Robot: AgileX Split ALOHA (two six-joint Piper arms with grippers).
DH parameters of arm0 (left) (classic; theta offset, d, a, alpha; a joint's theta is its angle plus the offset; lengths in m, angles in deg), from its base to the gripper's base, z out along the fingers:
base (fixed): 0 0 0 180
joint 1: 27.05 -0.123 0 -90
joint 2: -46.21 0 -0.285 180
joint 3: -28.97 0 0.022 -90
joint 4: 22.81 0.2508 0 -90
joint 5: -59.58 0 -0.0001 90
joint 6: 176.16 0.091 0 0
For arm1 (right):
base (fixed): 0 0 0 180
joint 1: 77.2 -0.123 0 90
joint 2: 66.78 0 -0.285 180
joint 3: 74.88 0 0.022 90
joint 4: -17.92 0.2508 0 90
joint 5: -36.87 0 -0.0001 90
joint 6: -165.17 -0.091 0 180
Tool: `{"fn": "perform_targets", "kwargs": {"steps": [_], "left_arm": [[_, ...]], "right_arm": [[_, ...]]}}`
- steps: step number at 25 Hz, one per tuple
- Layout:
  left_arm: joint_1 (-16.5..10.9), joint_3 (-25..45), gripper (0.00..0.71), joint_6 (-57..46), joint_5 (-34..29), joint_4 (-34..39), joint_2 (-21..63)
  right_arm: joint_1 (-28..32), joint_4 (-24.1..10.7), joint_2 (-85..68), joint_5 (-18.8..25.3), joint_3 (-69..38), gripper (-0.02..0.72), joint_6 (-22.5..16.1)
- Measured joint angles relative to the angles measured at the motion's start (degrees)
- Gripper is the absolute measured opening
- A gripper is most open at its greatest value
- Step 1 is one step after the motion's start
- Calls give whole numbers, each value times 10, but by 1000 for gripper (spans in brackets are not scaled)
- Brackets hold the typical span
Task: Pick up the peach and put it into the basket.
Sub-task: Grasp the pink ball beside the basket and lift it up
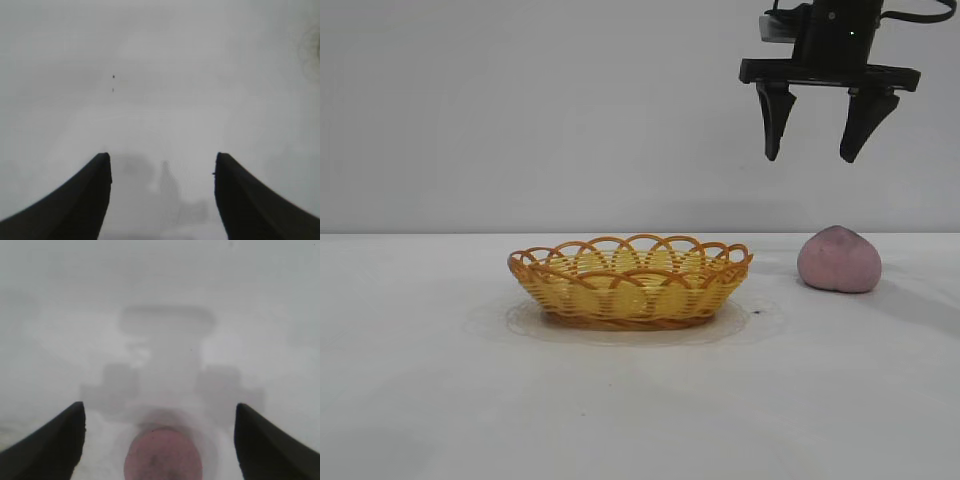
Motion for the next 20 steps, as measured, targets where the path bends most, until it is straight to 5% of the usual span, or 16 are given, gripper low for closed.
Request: {"fn": "perform_targets", "kwargs": {"steps": [8,14,20], "left_arm": [[0,33,396,24,-23,-18,175],[0,37,396,44,-92,-28,227],[0,40,396,85,-98,-47,270]], "right_arm": [[-1,-6,0,12,0,535,0],[-1,-12,0,29,0,535,0],[-1,-12,5,65,0,535,0]]}}
